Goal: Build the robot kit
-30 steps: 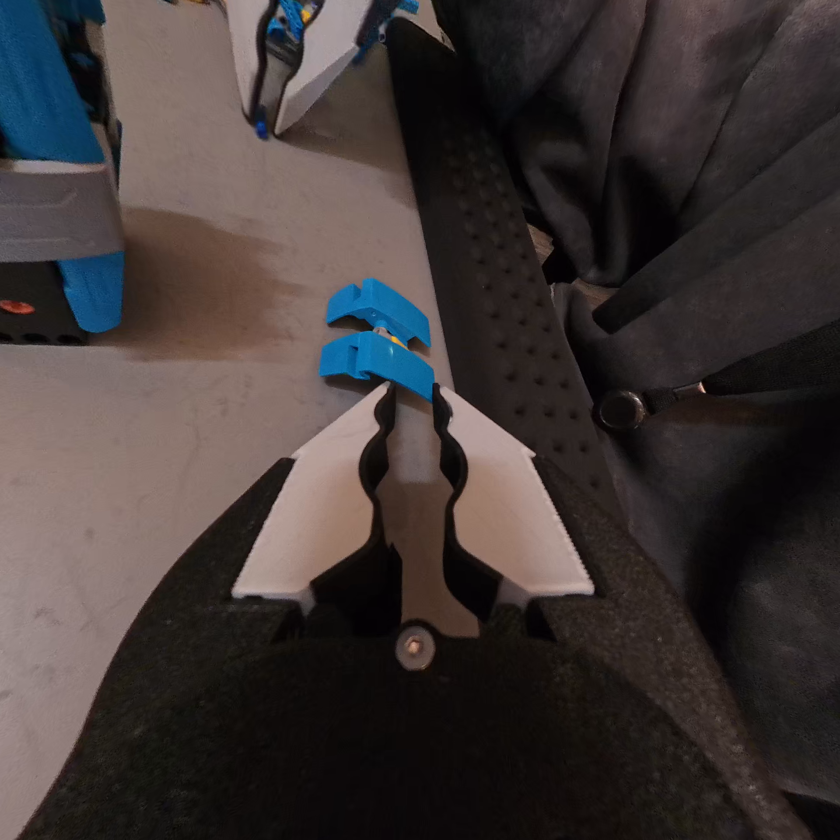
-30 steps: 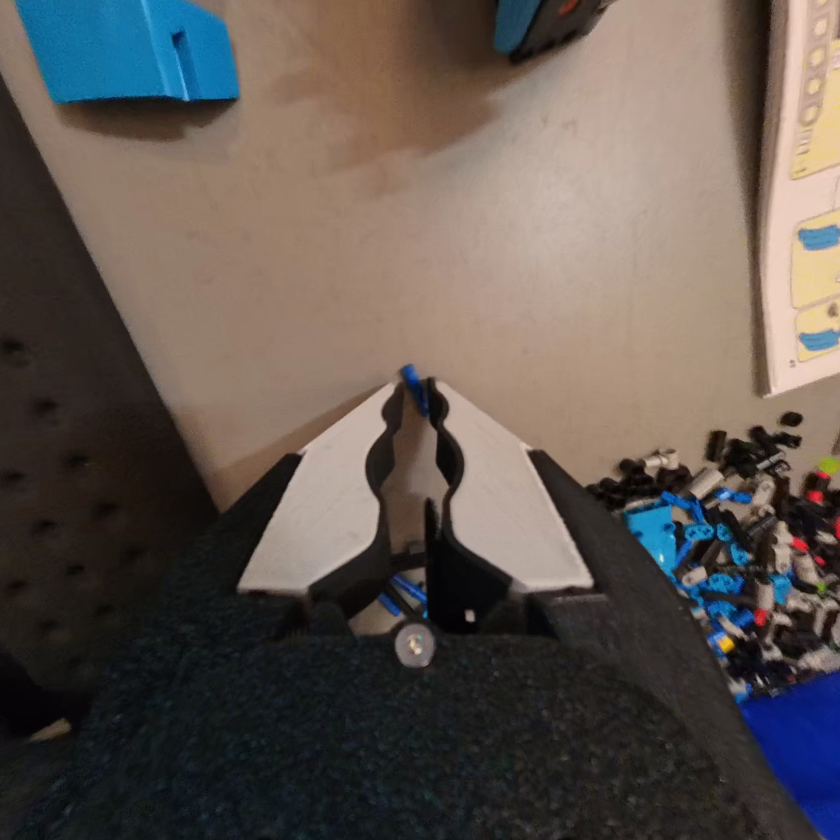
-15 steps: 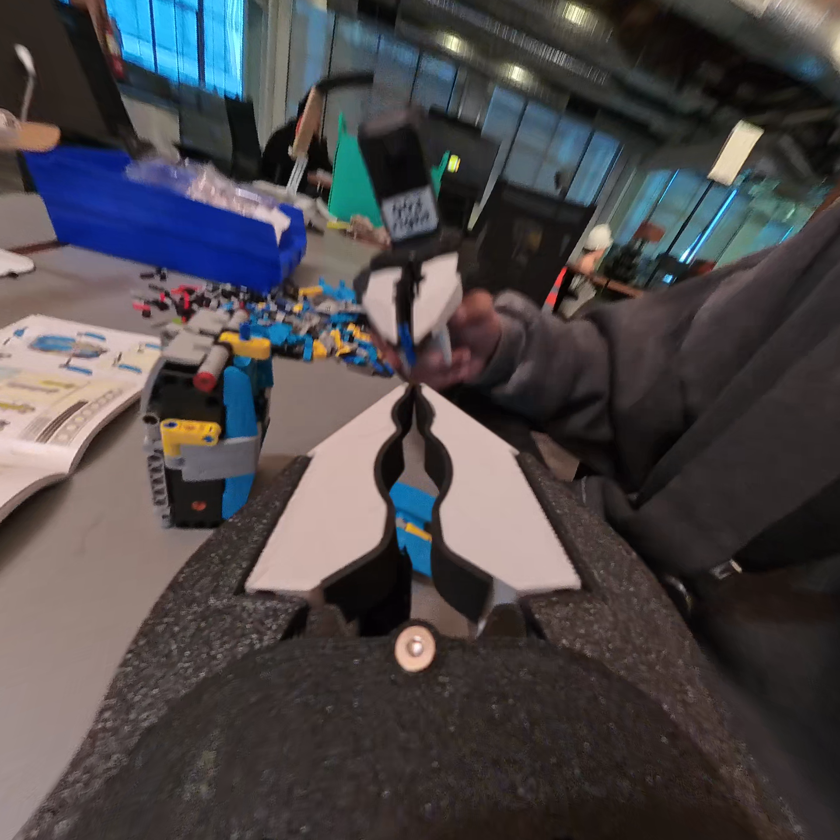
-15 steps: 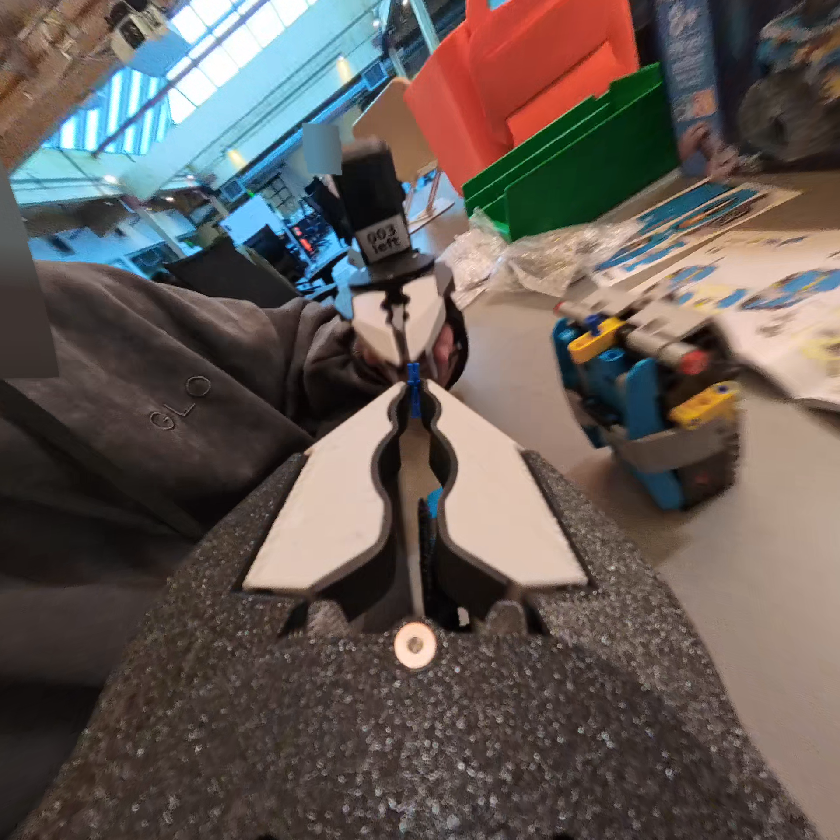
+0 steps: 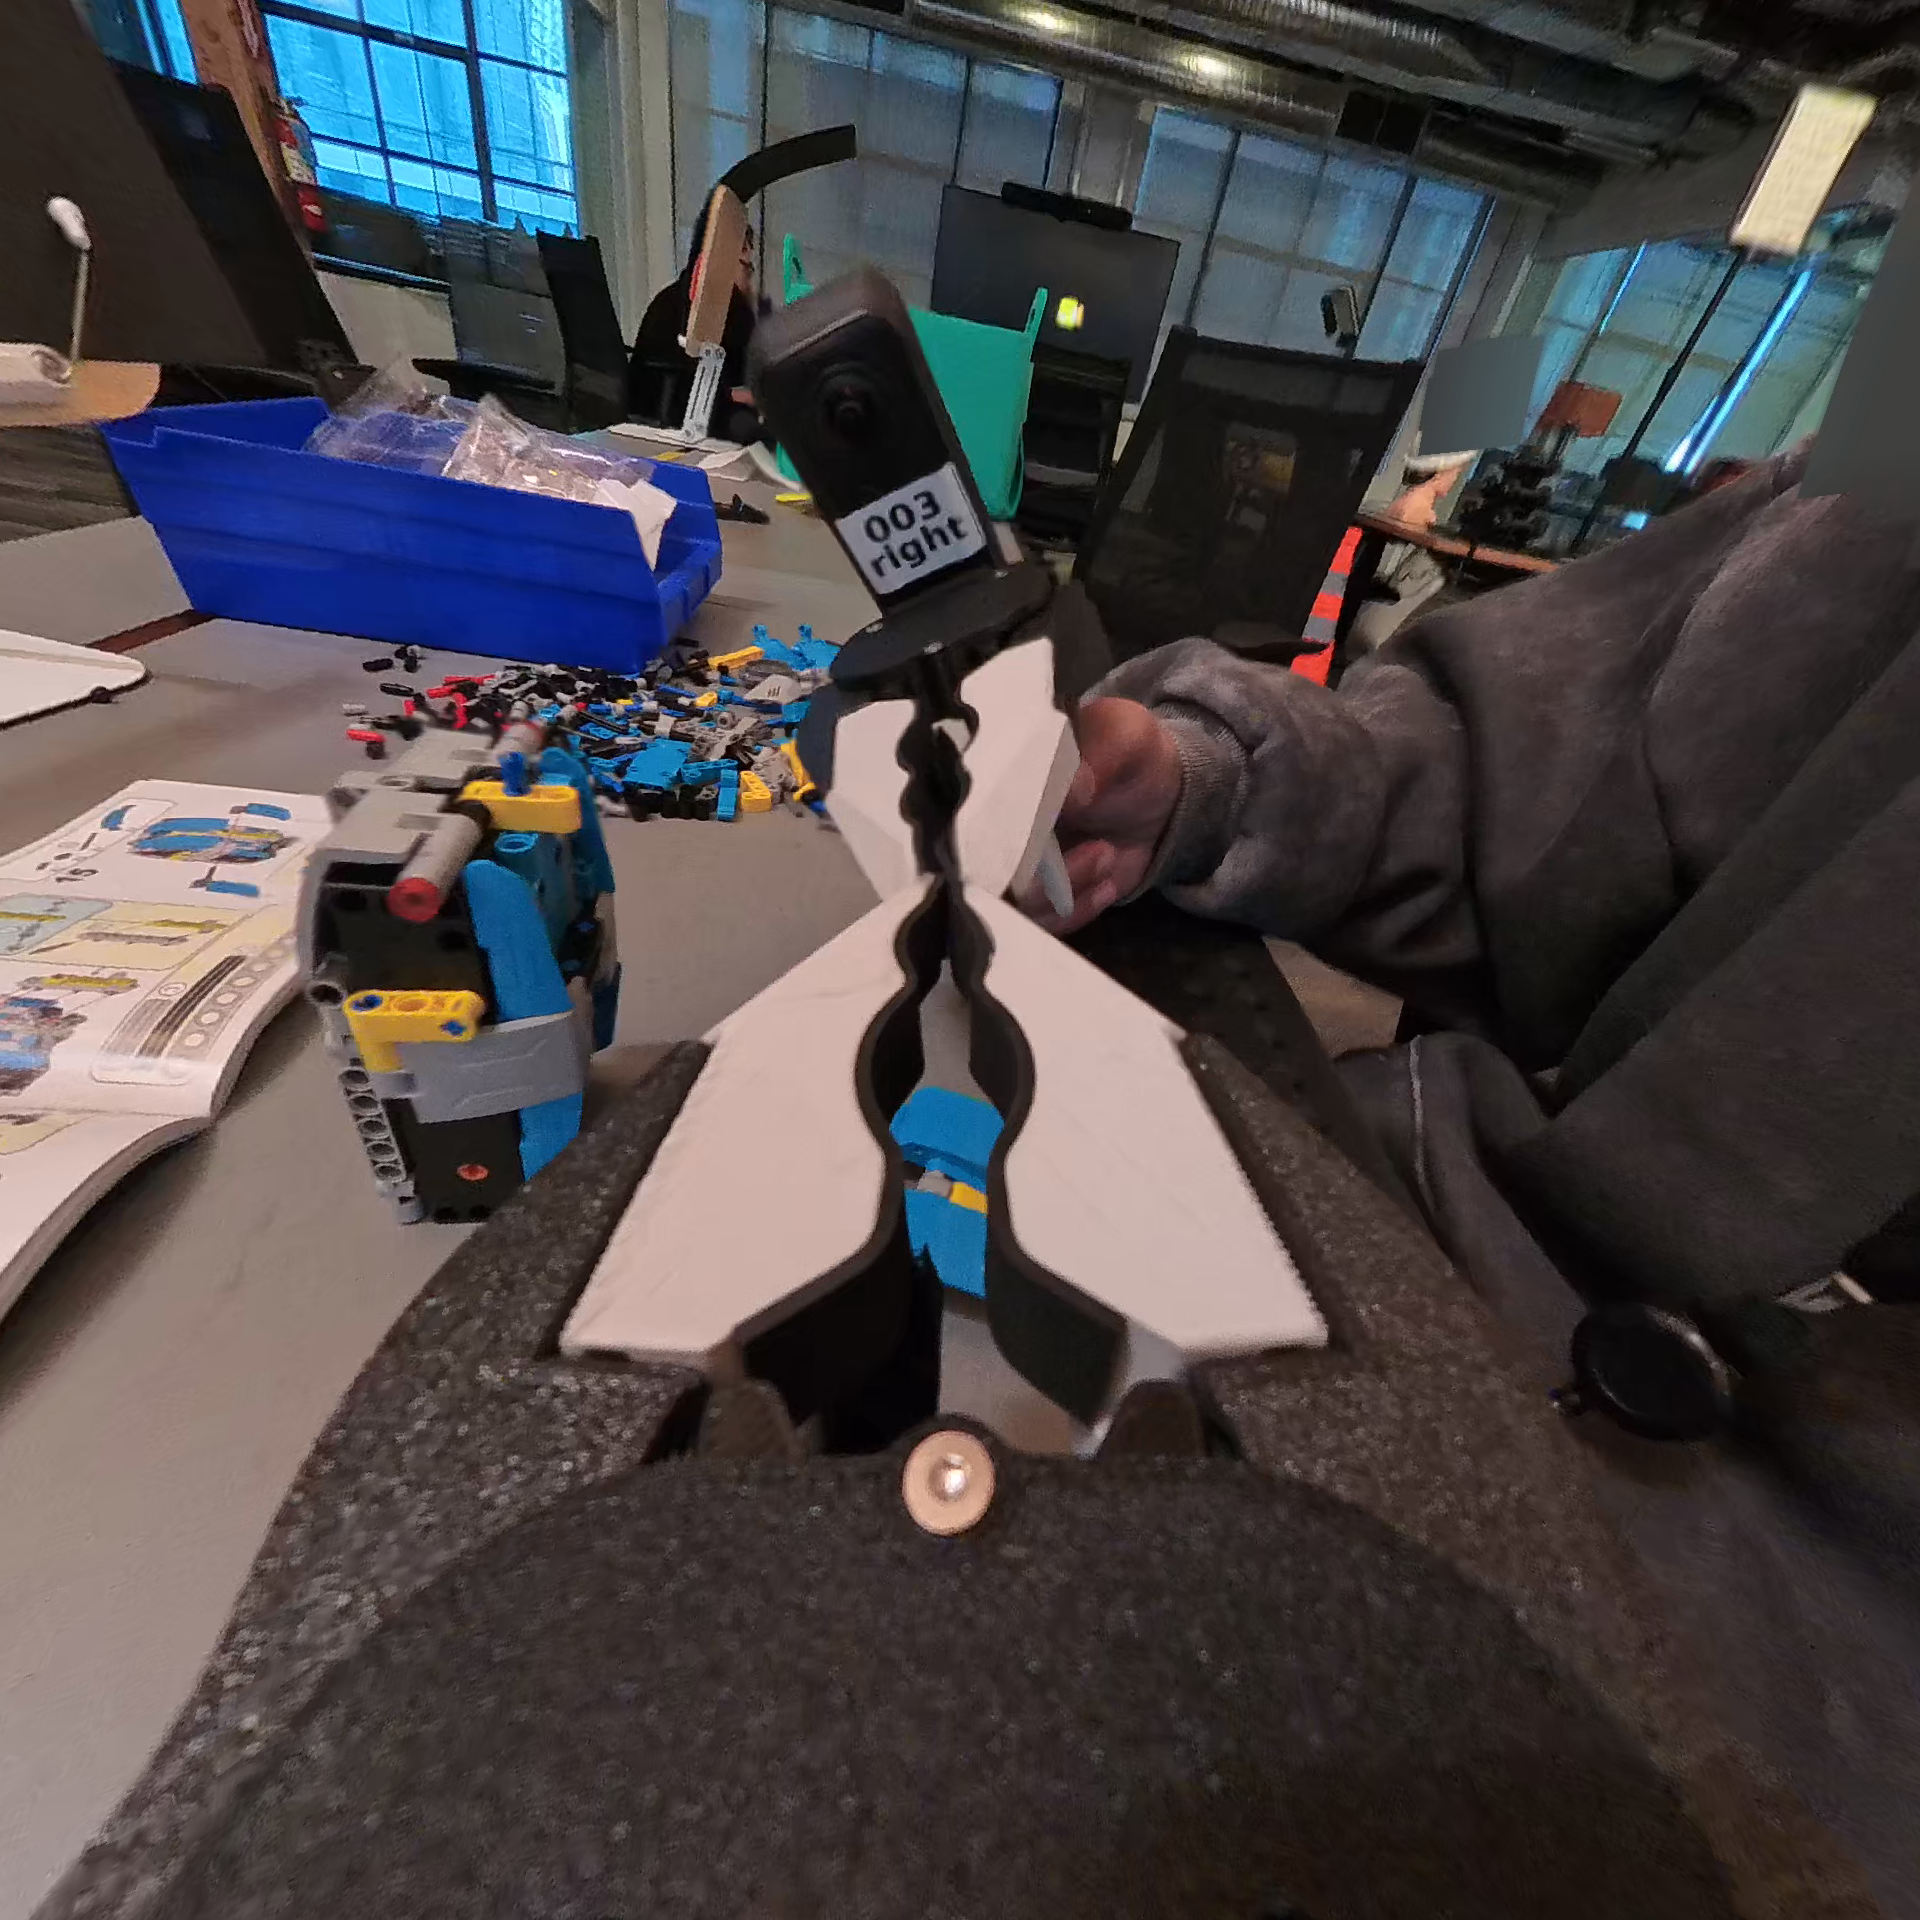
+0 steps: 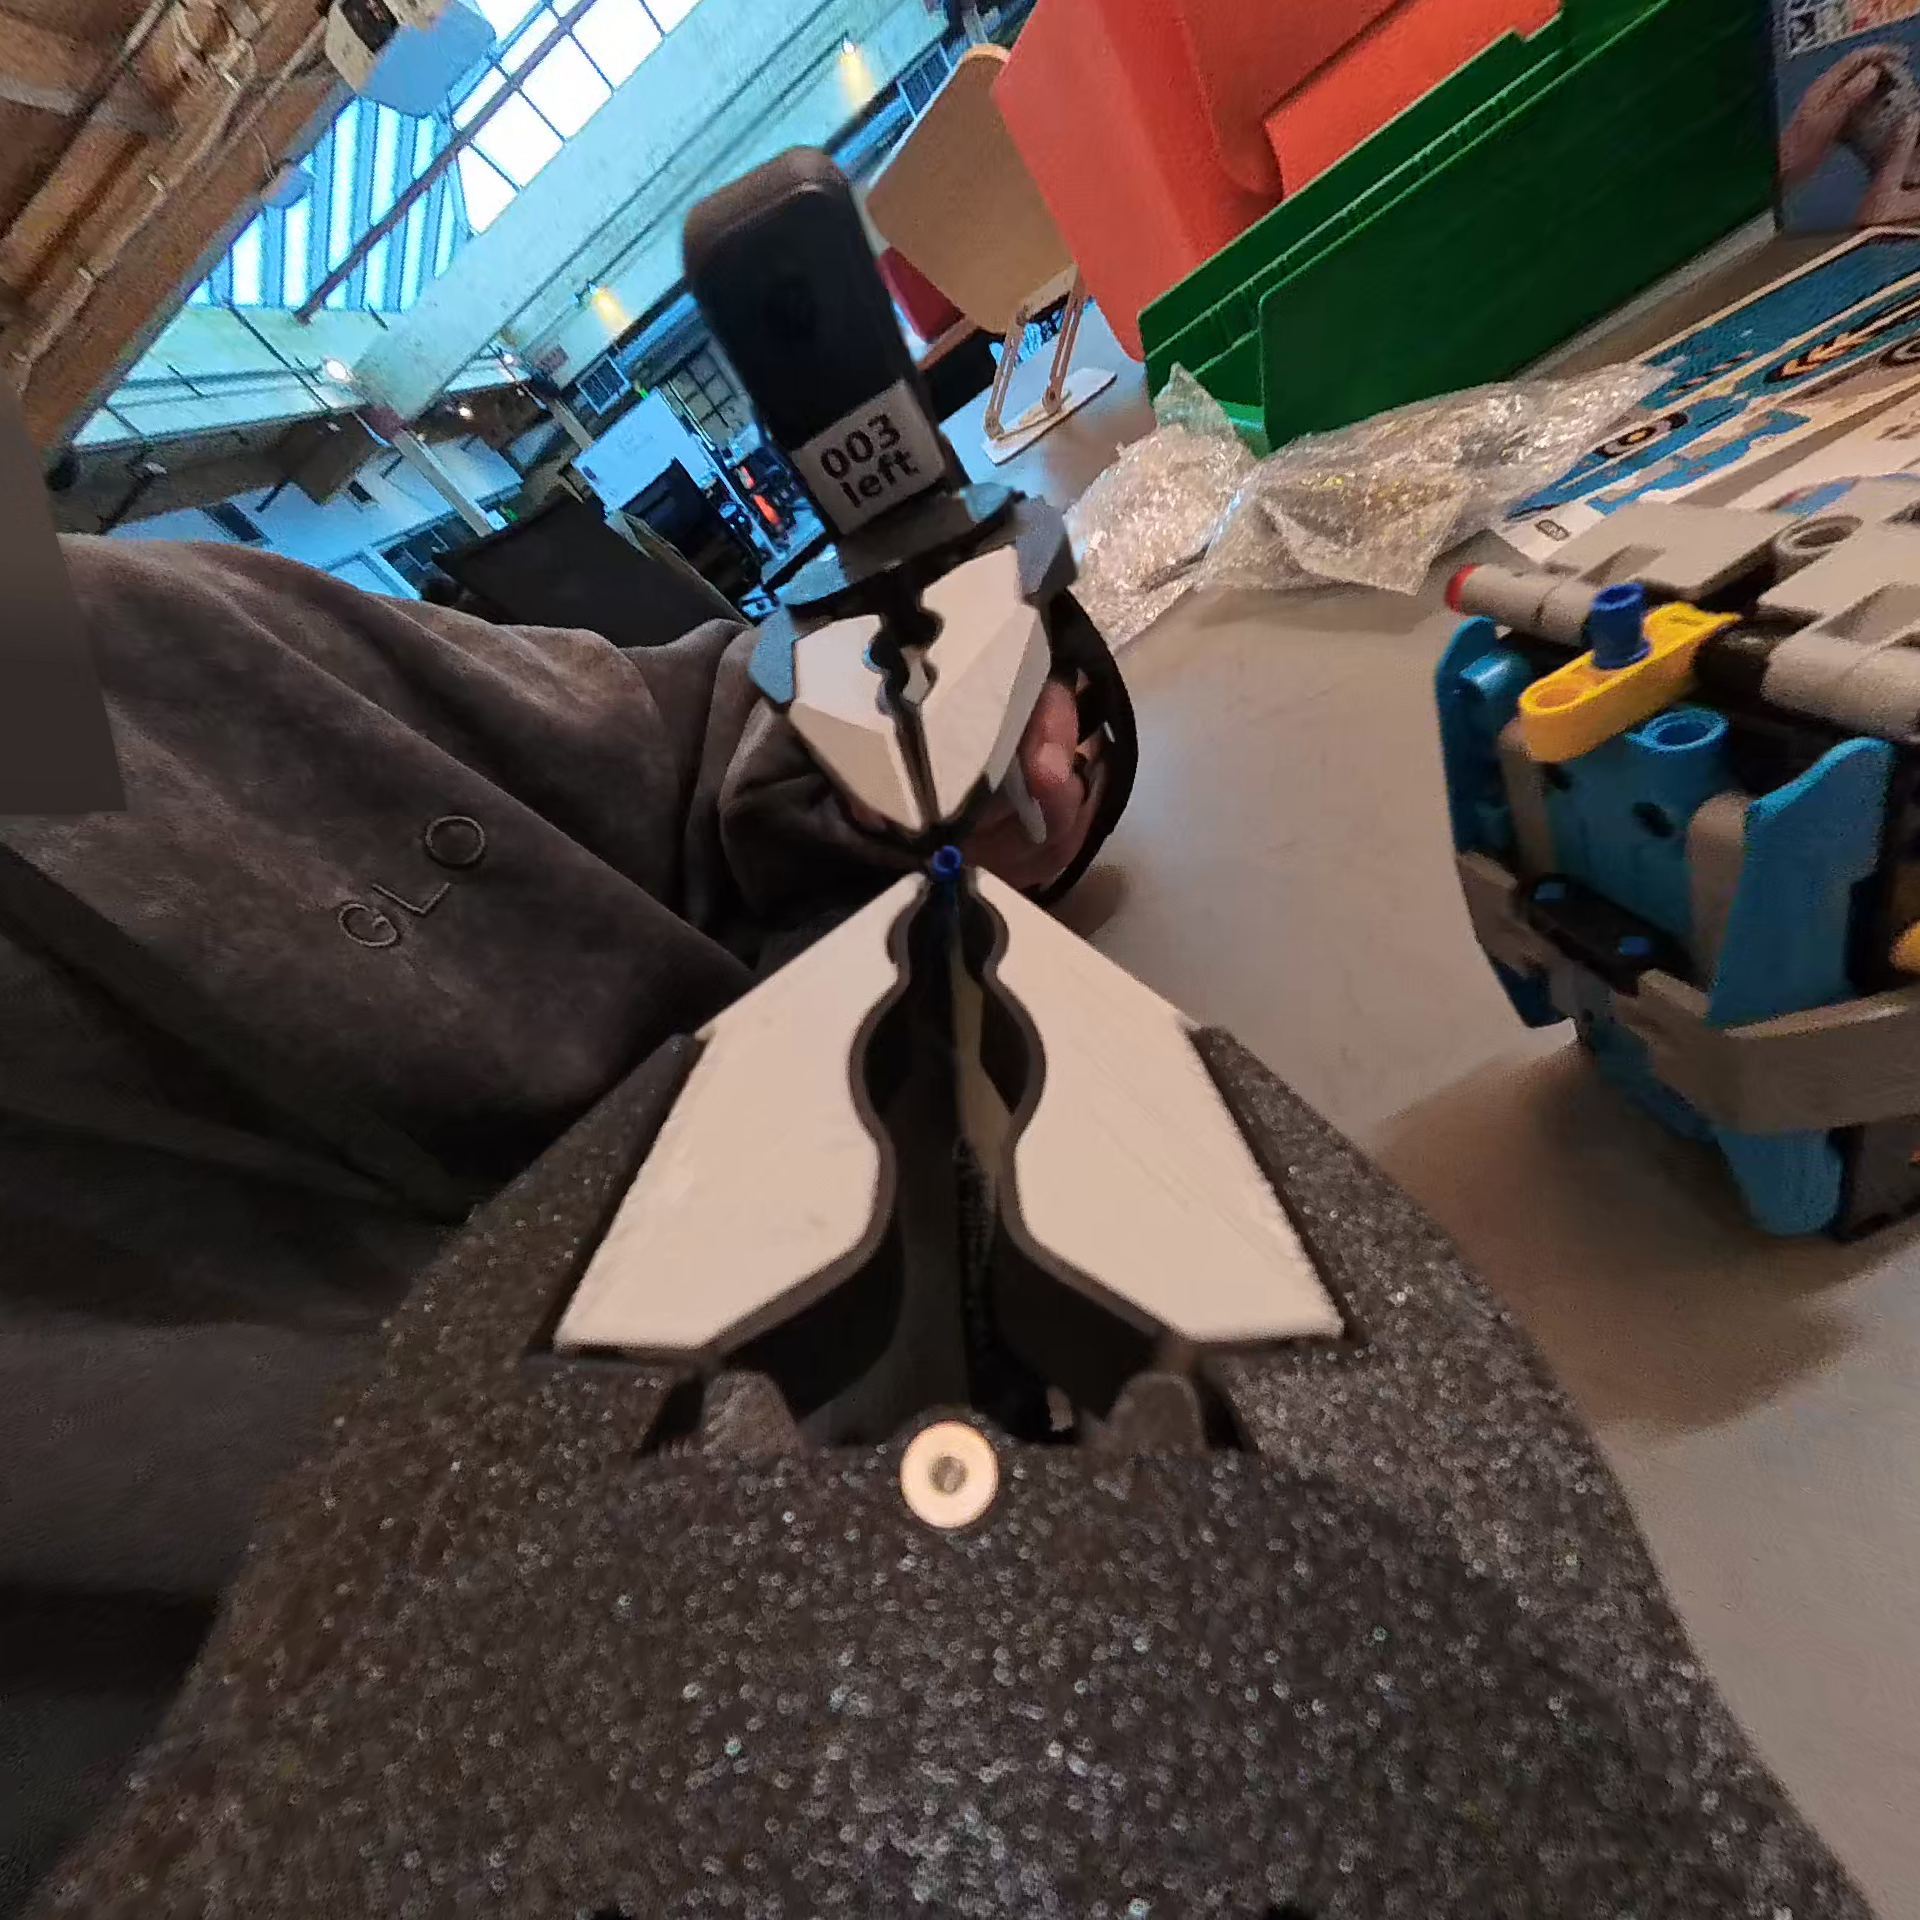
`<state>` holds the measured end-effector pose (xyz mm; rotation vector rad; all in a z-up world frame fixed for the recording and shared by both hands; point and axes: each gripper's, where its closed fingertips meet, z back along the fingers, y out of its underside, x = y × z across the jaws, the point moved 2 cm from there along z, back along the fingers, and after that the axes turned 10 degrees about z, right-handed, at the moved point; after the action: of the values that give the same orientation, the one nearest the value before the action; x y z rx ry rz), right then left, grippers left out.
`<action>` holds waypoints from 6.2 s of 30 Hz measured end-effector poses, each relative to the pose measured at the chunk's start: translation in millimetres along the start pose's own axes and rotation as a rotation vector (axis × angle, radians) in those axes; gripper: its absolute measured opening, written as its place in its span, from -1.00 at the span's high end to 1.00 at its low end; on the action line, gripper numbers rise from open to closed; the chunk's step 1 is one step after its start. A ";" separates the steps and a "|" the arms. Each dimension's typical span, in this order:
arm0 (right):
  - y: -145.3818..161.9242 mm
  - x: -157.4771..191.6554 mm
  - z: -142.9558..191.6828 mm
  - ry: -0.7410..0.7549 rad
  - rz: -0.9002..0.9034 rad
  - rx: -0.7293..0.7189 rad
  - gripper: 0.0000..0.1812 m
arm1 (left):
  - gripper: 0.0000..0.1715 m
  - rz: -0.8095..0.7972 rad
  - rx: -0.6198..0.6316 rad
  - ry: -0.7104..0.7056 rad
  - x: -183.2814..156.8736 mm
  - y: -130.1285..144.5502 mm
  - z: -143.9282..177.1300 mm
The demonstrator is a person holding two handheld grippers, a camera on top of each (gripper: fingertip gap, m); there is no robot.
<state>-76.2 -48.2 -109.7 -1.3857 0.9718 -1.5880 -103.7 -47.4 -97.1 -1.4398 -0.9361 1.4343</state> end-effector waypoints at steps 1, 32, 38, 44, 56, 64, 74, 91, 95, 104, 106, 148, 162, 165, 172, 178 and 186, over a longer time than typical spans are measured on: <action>1.9 -0.7 -1.8 0.010 0.005 0.012 0.97 | 1.00 -0.031 0.019 -0.012 -1.3 2.7 -1.9; 70.5 17.6 -25.8 0.148 0.365 0.590 0.86 | 0.78 -0.070 0.723 0.195 -17.3 99.9 56.5; 73.4 4.9 -37.8 0.207 0.447 0.598 0.87 | 0.78 -0.119 0.734 0.172 -19.8 106.7 48.3; 51.6 -0.4 -26.9 0.275 0.434 0.438 0.88 | 0.78 -0.157 0.726 0.118 -11.7 108.9 43.0; 57.9 0.7 -28.6 0.271 0.466 0.441 0.88 | 0.73 -0.166 0.700 0.151 -14.9 108.1 42.7; 69.0 10.1 -33.9 0.179 0.468 0.484 0.86 | 0.88 -0.265 0.751 0.215 -21.2 115.0 56.4; 92.5 12.4 -43.3 0.160 0.579 0.626 0.88 | 0.85 -0.392 0.702 0.075 -7.0 116.2 35.1; 86.7 -0.3 -46.0 0.255 0.592 0.607 0.83 | 0.72 -0.185 0.733 -0.033 19.0 90.0 70.3; 87.0 -1.4 -45.7 0.252 0.573 0.606 0.82 | 0.65 -0.205 0.806 -0.137 36.8 102.6 73.1; 80.7 -8.2 -42.6 0.301 0.566 0.581 0.82 | 0.96 -0.151 0.792 -0.172 48.3 103.0 69.6; 70.7 -15.2 -38.6 0.369 0.576 0.542 0.79 | 0.96 -0.145 0.736 -0.203 52.7 93.3 65.5; -11.3 6.2 -29.2 0.691 0.908 0.145 0.82 | 0.95 0.861 -0.115 0.373 18.6 -1.8 28.5; 8.7 30.4 -29.9 0.201 0.588 0.122 0.92 | 0.96 0.676 0.147 0.450 -9.8 19.9 34.6; 4.8 28.6 -24.4 0.127 0.453 0.073 0.96 | 0.96 0.621 0.163 0.435 -12.0 22.6 34.6; 0.0 22.4 -22.5 0.272 0.607 0.075 0.82 | 0.97 0.702 0.076 0.425 -2.6 14.3 33.7; -0.5 23.9 -26.1 0.376 0.778 0.102 0.89 | 0.96 0.749 0.098 0.447 -5.4 18.0 31.2; 4.3 27.6 -29.3 0.358 0.826 0.127 0.94 | 0.97 0.796 0.129 0.498 -12.3 21.0 30.9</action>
<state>-107.2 -73.9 -106.2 -0.4821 1.3909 -1.2242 -136.5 -63.8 -111.2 -2.0518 0.0735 1.5042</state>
